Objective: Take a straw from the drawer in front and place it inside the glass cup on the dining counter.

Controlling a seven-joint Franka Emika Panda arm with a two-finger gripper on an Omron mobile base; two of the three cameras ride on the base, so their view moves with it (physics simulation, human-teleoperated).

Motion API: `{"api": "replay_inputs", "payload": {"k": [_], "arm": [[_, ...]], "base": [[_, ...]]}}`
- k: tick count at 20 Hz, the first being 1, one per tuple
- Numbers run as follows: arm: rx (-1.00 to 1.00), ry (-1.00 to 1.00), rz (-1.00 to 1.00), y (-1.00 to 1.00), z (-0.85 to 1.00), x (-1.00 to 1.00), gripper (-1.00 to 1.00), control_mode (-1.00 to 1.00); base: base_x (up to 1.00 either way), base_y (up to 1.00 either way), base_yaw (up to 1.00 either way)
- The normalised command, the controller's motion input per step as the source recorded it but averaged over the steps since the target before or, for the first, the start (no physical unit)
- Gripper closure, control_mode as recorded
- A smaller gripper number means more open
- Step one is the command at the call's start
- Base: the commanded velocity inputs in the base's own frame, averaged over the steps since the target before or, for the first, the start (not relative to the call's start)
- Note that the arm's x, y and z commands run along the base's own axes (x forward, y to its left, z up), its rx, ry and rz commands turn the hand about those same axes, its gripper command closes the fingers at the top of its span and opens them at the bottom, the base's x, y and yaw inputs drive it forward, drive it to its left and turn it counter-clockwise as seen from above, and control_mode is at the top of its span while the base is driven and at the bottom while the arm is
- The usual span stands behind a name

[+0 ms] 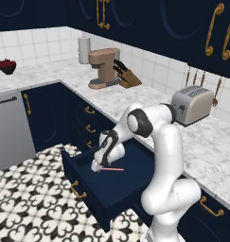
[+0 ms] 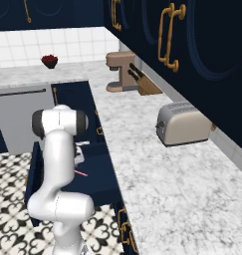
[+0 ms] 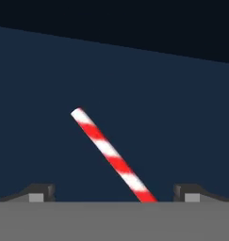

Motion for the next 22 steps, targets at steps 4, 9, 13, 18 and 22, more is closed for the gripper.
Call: {"api": "replay_inputs", "payload": {"k": [4, 9, 13, 18, 22], "arm": [[0.0, 0.0, 0.0, 0.0, -0.29, 0.13, -1.0, -1.0], [0.0, 0.0, 0.0, 0.0, -0.35, 0.09, -1.0, -1.0], [-0.01, 0.0, 0.0, 0.0, -0.41, 0.02, -1.0, -1.0], [-0.01, 0.0, 0.0, 0.0, -0.29, 0.0, 1.0, -1.0], [0.0, -0.01, 0.0, 0.0, -0.09, -0.03, 1.0, -1.0]], "base": [[0.0, 0.0, 0.0], [0.0, 0.0, 0.0], [0.0, 0.0, 0.0], [0.0, 0.0, 0.0], [0.0, 0.0, 0.0]]}}
